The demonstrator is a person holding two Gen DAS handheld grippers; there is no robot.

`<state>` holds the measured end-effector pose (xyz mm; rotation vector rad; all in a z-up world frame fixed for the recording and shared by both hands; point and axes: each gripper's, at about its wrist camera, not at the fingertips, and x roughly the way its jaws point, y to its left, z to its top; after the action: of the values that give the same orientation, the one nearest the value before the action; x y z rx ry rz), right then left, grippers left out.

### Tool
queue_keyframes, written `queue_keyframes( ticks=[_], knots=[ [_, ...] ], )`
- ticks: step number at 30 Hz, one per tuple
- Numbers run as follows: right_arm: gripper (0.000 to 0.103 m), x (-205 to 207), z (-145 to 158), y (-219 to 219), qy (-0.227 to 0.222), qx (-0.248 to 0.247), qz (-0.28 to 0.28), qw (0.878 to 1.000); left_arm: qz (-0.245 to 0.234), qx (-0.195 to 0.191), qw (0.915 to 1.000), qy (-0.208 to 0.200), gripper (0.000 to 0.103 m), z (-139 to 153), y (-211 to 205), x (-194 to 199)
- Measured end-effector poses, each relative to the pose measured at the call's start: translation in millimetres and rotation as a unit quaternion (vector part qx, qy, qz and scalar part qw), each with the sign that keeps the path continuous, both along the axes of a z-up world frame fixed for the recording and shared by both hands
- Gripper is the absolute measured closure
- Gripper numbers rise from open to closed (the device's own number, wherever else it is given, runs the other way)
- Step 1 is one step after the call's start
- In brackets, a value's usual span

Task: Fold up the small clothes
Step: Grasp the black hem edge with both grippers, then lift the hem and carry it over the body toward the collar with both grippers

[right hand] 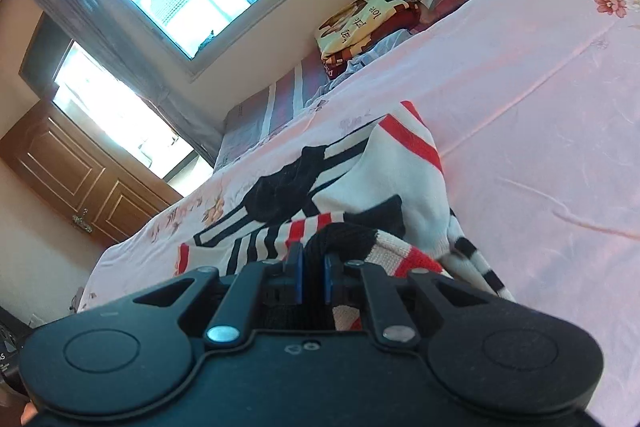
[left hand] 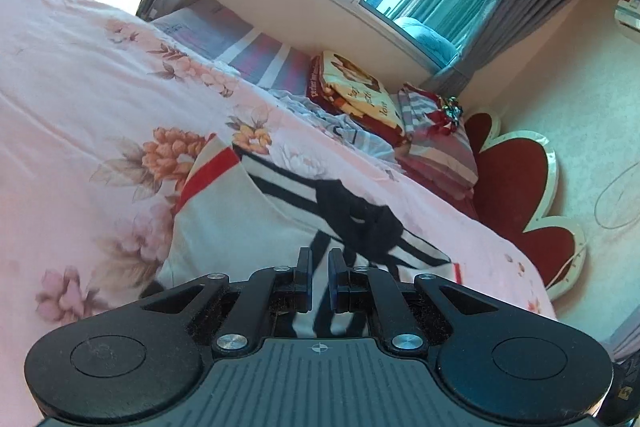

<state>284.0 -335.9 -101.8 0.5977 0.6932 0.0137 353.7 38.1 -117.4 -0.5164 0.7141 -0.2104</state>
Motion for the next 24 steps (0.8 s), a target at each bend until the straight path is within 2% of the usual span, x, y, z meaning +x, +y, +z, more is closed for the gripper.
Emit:
queue_keyframes(
  ticks=[3,5,7,9,10,12,13,14,16,18,21,22,23,24],
  knots=[
    [0.093,39,-16,-6,0.012,-0.002,-0.011,1.0,0.0,0.03,0.9994,0.014,0.095,-12,-8,40],
    [0.094,59,-29,-13,0.026,-0.012,-0.028,0.999,0.001,0.067,0.9976,0.017,0.095,-15,-9,51],
    [0.093,74,-48,-22,0.061,-0.002,-0.031,0.998,-0.027,0.075,0.996,0.041,0.095,-22,-7,57],
    [0.086,79,-57,-25,0.077,0.014,-0.016,0.997,-0.048,0.087,0.9934,0.057,0.094,-28,-6,51],
    [0.079,78,-57,-25,0.073,0.015,-0.009,0.997,-0.057,0.096,0.992,0.058,0.093,-30,-4,44],
    [0.064,72,-52,-25,0.059,0.011,-0.002,0.998,-0.064,0.104,0.9908,0.059,0.068,-32,1,31],
    [0.048,67,-47,-26,0.05,0.007,-0.002,0.999,-0.061,0.102,0.9914,0.054,0.028,-32,4,23],
    [0.038,64,-43,-27,0.042,0.0,-0.002,0.999,-0.051,0.108,0.992,0.041,0.009,-31,7,12],
    [0.039,59,-35,-27,0.034,-0.019,0.008,0.999,-0.051,0.126,0.9906,0.015,0.008,-29,5,0],
    [0.04,56,-30,-27,0.026,-0.033,0.017,0.999,-0.064,0.132,0.9891,0.016,0.01,-32,1,-4],
    [0.04,55,-26,-20,0.021,-0.073,0.029,0.997,-0.077,0.136,0.9875,0.017,0.037,-41,-6,-2],
    [0.041,57,-26,-17,0.022,-0.088,0.037,0.995,-0.081,0.137,0.9871,0.019,0.054,-44,-8,-2],
    [0.042,58,-27,-13,0.021,-0.104,0.047,0.993,-0.084,0.14,0.9864,0.021,0.062,-46,-11,-2],
    [0.042,59,-27,-9,0.019,-0.121,0.055,0.991,-0.086,0.145,0.9855,0.019,0.063,-47,-13,-3]
  ],
)
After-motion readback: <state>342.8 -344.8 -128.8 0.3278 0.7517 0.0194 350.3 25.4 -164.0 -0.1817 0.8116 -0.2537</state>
